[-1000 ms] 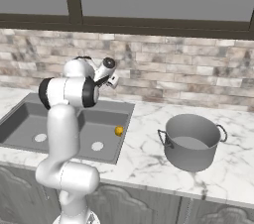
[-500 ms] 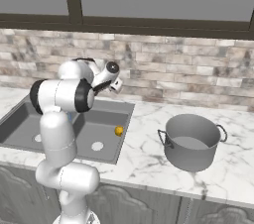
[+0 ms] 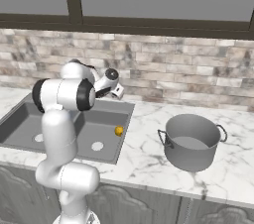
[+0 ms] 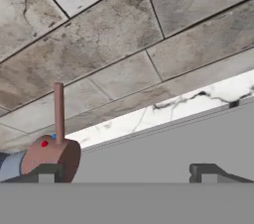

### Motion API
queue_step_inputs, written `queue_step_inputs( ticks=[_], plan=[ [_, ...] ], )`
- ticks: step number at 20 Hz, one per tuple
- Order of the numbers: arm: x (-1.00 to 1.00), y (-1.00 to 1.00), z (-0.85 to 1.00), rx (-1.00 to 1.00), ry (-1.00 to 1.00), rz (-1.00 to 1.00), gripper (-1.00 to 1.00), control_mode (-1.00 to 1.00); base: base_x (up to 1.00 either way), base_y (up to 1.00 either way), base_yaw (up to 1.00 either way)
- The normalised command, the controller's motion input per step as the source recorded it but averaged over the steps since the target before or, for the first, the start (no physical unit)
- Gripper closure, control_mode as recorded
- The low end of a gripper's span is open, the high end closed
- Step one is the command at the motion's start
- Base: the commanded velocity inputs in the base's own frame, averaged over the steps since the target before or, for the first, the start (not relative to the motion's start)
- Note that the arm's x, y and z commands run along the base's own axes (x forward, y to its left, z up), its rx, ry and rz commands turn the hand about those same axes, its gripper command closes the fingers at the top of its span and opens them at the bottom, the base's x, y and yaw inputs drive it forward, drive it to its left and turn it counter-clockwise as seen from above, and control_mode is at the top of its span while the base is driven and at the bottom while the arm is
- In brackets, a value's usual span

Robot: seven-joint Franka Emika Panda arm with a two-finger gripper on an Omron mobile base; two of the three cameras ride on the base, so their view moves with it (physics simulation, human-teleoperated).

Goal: Dump the lemon from the pot into the sink. Then turn on the water and wash the lemon. Then turn off the water and put the lemon back in the pot.

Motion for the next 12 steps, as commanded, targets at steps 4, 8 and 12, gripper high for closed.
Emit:
queue_step_inputs(
  ticks=[4, 8, 12],
  plan=[
    [0.13, 0.0, -0.32, 0.0, 0.02, 0.0, -1.0, -1.0, 0.0, 0.0, 0.0],
    [0.26, 0.0, -0.17, 0.0, 0.01, 0.0, -1.0, -1.0, 0.0, 0.0, 0.0],
    [0.37, 0.0, -0.08, 0.0, 0.0, 0.0, -1.0, -1.0, 0.0, 0.0, 0.0]
  ],
)
